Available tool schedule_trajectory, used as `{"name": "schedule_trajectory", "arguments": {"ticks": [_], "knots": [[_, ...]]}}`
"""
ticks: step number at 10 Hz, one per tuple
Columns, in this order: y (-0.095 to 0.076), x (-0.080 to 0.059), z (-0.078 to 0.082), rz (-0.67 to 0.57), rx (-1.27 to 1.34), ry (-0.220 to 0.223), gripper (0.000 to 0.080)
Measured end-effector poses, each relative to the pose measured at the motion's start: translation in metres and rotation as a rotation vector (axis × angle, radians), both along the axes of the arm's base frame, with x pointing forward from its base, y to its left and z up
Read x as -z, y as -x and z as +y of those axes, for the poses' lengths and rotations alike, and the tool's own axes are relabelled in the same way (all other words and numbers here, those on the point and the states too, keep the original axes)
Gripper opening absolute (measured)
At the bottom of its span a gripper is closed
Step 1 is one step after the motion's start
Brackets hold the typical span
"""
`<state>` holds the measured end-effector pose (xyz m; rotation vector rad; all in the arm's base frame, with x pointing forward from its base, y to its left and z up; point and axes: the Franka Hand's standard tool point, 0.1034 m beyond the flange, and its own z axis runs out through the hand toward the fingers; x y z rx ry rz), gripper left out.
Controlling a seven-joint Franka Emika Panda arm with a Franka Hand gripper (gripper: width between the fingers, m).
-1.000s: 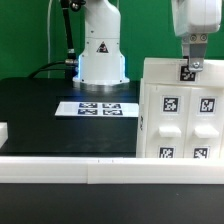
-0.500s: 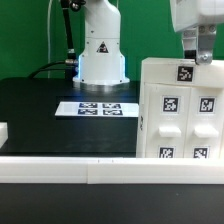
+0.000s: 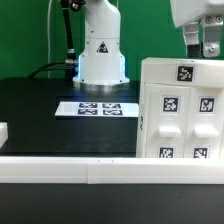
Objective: Assemble cabinet
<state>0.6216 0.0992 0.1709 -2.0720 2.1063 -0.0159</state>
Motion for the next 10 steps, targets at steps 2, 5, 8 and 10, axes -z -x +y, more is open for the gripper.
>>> {"name": "schedule_trajectory", "arguments": {"ticks": [2,5,8,10], "knots": [[0.0020,-0.0029,0.0040,0.020,-0.187,0.011,0.0797],[-0.0010,-0.0066,0.0009,-0.012,-0.445,0.040,0.0797],[-0.0011,-0.0066,0.0004,-0.043,-0.665,0.066,0.0797],[-0.0013,-0.0068,-0.0008,-0.068,-0.857,0.090,0.0797]]}}
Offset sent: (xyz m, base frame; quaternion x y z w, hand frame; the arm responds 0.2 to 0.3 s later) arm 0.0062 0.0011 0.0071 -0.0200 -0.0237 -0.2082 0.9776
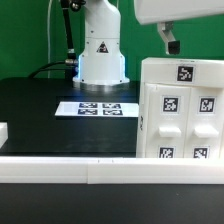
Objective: Assemble cabinet
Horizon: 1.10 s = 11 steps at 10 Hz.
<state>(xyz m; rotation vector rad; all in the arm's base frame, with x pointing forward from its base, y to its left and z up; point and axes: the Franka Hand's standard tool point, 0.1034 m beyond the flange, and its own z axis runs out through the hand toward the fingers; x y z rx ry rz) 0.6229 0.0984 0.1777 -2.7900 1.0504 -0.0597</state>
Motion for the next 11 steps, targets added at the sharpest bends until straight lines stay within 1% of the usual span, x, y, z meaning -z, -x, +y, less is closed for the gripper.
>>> {"name": "schedule_trajectory", "arguments": {"ticks": [1,3,5,6,9,11], "knots": [[-0.0006,-0.0009,-0.0015,-0.014,-0.114,0.010,0.0797],[-0.0002,-0.0027,0.0034,-0.025,-0.254,0.022,0.0797],[-0.0007,-0.0036,0.0038,-0.050,-0.465,0.058,0.0797],[-0.0009,-0.0033,0.0022,-0.062,-0.555,0.067,0.0797],[-0.0010,-0.0030,0.0001,-0.079,-0.695,0.081,0.0797],[-0.0009,-0.0025,-0.0038,-0.098,-0.937,0.124,0.0797]]}}
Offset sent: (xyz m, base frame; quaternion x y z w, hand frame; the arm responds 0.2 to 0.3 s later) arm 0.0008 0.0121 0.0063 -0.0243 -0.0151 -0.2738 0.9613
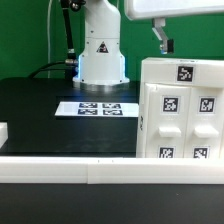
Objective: Assemble cabinet
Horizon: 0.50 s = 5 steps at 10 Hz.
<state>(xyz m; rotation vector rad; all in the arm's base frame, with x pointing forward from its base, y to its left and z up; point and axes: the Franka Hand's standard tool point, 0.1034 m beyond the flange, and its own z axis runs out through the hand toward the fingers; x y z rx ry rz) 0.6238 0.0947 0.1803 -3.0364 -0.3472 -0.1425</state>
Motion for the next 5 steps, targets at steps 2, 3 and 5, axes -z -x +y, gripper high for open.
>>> {"name": "schedule_trajectory", "arguments": {"ticks": [2,3,5], "knots": [[0.0011,0.0015,0.0008,-0.014,-0.182,0.053,0.0797],[0.0010,0.0021,0.0024,-0.023,-0.262,0.088,0.0797],[0.0020,0.0050,0.0010,-0.024,-0.435,0.124,0.0797]]}}
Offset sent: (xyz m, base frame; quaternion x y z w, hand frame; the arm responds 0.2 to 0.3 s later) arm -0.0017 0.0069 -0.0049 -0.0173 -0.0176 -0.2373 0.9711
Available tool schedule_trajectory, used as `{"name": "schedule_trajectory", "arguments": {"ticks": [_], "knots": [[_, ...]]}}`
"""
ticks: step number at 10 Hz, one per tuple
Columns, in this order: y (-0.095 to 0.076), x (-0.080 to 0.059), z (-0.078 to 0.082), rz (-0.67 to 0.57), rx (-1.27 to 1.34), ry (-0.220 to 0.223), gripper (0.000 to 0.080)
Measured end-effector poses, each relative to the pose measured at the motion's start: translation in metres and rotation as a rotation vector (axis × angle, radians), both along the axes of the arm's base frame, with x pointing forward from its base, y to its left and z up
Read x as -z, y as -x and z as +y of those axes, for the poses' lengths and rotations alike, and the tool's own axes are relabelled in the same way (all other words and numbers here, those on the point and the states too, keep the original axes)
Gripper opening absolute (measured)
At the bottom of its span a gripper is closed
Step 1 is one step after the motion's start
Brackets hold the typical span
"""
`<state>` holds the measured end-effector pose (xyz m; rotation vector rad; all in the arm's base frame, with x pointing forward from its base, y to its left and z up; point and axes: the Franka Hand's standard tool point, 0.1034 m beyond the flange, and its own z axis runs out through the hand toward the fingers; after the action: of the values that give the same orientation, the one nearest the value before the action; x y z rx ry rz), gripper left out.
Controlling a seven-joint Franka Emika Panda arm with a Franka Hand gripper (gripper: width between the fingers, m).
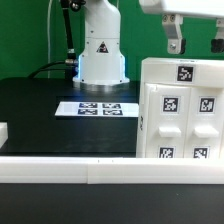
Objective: Assemble cabinet
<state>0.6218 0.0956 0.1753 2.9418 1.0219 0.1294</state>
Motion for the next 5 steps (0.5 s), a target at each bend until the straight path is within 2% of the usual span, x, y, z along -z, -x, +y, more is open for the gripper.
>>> {"name": "schedule_trajectory", "arguments": {"ticks": [5], "knots": [[0.0035,0.0086,-0.0087,0.022,-0.311,0.042,0.0797]]}}
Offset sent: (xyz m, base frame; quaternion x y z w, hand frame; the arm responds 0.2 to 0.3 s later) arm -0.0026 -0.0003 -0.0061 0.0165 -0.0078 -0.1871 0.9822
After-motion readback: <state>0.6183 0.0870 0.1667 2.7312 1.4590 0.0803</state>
